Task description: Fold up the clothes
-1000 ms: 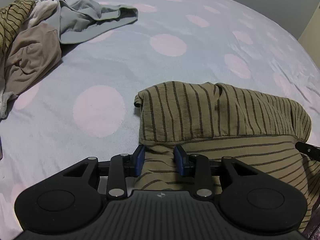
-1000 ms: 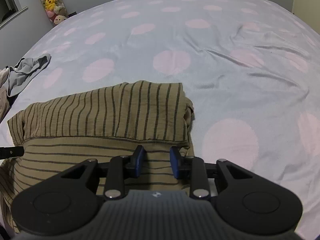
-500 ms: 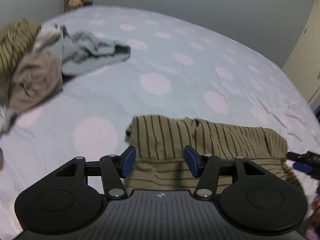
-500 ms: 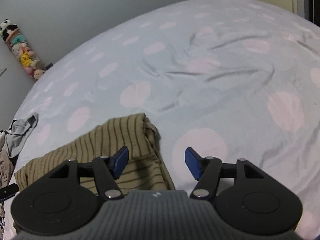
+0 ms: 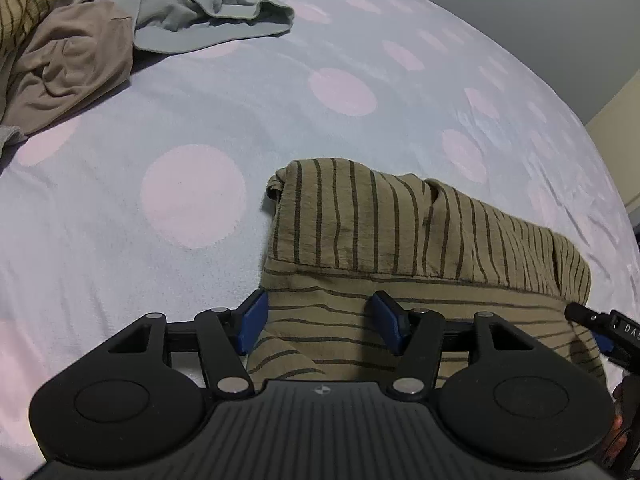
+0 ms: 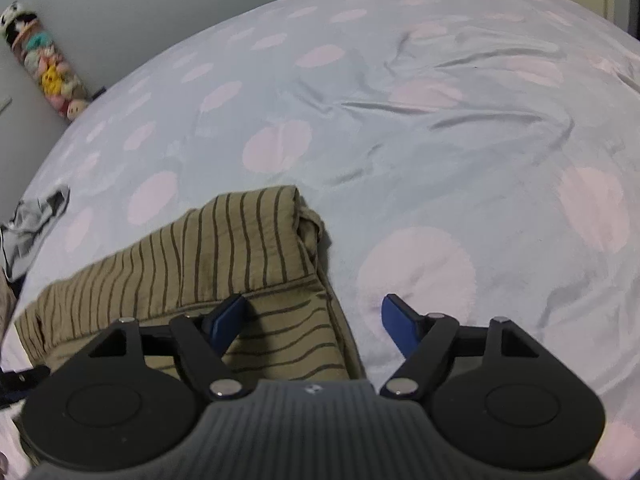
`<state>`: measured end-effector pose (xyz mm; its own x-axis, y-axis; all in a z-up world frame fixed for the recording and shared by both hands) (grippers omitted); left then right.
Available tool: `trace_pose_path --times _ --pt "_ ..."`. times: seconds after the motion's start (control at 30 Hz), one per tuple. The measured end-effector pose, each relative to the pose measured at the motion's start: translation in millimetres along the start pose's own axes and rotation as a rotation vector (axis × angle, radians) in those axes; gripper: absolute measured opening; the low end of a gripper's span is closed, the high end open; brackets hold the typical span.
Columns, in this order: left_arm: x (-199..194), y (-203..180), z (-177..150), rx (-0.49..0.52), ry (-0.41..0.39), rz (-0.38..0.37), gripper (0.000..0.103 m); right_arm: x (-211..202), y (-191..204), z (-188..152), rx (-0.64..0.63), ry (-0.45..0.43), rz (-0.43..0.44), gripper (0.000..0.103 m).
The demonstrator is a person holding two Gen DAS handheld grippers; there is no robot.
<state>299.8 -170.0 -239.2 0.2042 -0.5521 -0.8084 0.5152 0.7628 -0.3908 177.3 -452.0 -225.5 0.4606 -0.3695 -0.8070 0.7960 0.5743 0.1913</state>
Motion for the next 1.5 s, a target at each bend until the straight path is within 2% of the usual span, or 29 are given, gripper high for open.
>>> trace_pose_path --times 0.2,0.27,0.43,0.63,0.7,0.73,0.77,0.87,0.93,1.13,1.23,1.3,1.33,1.37,1.4,1.43,1.5 --pt "5 0 -2 0.0 -0.008 -0.01 0.069 3 4 -2 -0.02 0.02 0.013 0.088" --pt "6 -3 -3 0.017 -0.008 -0.022 0.078 4 5 -2 -0.025 0.027 0.018 0.093" --pt "7 -6 -5 0.049 -0.011 -0.009 0.079 8 12 -5 -0.057 0.046 0.025 0.1" --pt "3 4 -2 -0.02 -0.021 -0.061 0.078 9 10 -5 -0.03 0.049 0.047 0.102" --pt "0 6 -2 -0.04 -0.025 -0.073 0.075 8 8 -5 -0.009 0.039 0.06 0.102" --pt "-2 9 -2 -0.058 -0.031 -0.072 0.069 6 5 -4 0.01 0.029 0.069 0.102" --pt "-4 12 -3 -0.076 -0.038 -0.07 0.059 4 2 -3 0.035 0.017 0.08 0.1" --pt "-10 29 -7 -0.198 -0.064 -0.095 0.045 0 -10 -1 0.114 -0.005 0.107 0.093" --pt "-11 36 -8 -0.247 -0.065 -0.114 0.041 2 -17 0 0.163 0.001 0.115 0.091" --pt "-3 19 -9 -0.142 -0.031 -0.073 0.041 7 -5 0 0.093 0.012 0.096 0.091" --pt "0 18 -9 -0.137 -0.028 -0.089 0.041 8 -3 0 0.08 0.021 0.118 0.084" --pt "2 18 -9 -0.136 -0.029 -0.099 0.04 9 -2 -1 0.075 0.028 0.135 0.073" --pt "3 17 -9 -0.133 -0.03 -0.104 0.036 10 -1 -1 0.072 0.031 0.144 0.071" --pt "2 17 -9 -0.134 -0.032 -0.111 0.026 11 -1 -2 0.07 0.034 0.152 0.064" --pt "2 17 -9 -0.137 -0.035 -0.119 0.022 11 0 -2 0.067 0.038 0.161 0.055" --pt "1 16 -9 -0.139 -0.038 -0.127 0.018 12 0 -2 0.065 0.041 0.17 0.052" --pt "-1 16 -9 -0.142 -0.052 -0.129 0.017 13 2 -3 0.059 0.048 0.187 0.052"
Point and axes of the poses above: each gripper's, at about its wrist camera, not at the fingertips, and x roughly the way its jaws point, y to its left, z to its top, the point moved 3 cm from there along x, roughly the way its jaws point, and after that the axes turned 7 degrees about -z, right-handed, at the moved point
